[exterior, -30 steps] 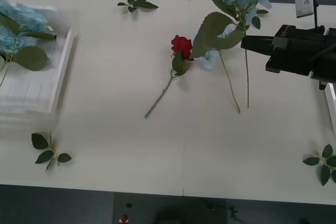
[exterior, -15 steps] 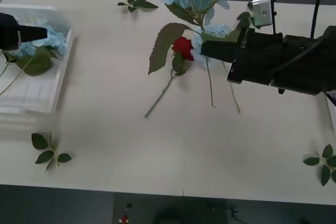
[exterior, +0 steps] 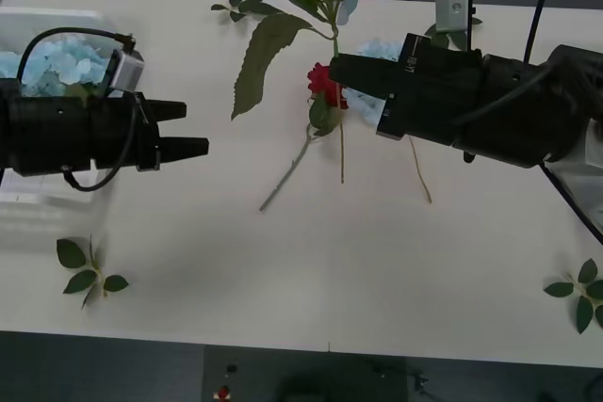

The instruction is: Put the red flowers into the right box and the blue flowers into the left box

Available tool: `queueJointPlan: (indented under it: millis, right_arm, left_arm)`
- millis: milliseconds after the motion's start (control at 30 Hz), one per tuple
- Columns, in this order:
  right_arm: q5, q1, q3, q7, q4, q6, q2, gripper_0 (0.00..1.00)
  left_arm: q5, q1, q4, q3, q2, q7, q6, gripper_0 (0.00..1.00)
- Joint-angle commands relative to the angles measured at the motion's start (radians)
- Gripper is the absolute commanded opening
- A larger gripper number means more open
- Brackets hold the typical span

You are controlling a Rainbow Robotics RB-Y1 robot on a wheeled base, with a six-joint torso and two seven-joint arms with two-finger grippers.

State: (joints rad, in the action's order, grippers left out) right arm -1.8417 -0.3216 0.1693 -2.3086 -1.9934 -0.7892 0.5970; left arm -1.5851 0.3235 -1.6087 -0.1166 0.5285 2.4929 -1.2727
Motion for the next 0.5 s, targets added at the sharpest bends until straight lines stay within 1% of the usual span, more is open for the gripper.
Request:
queueJointPlan:
  millis: [33,267,367,500]
  right_arm:
    - [0.001,-0.037,0.012,-0.034,-0.030,0.004,-0.003,0.00]
    - [0.002,-0.045,0.032,-0.034,-0.027,0.005,-0.011,0.00]
    - [0.009,-0.045,0.036,-0.032,-0.027,0.005,-0.017,0.00]
    - [0.010,-0.053,0.047,-0.028,-0.027,0.008,-0.017,0.00]
  left_arm:
    - [-0.003,0.026,-0.003,0.028,-0.051,0.212,0.003,1.00]
    - [-0.021,0.026,-0.005,0.110,-0.116,0.212,0.052,1.00]
    - [-0.059,0.026,-0.003,0.163,-0.136,0.212,0.085,1.00]
    - [-0.130,0.026,-0.003,0.218,-0.151,0.212,0.085,1.00]
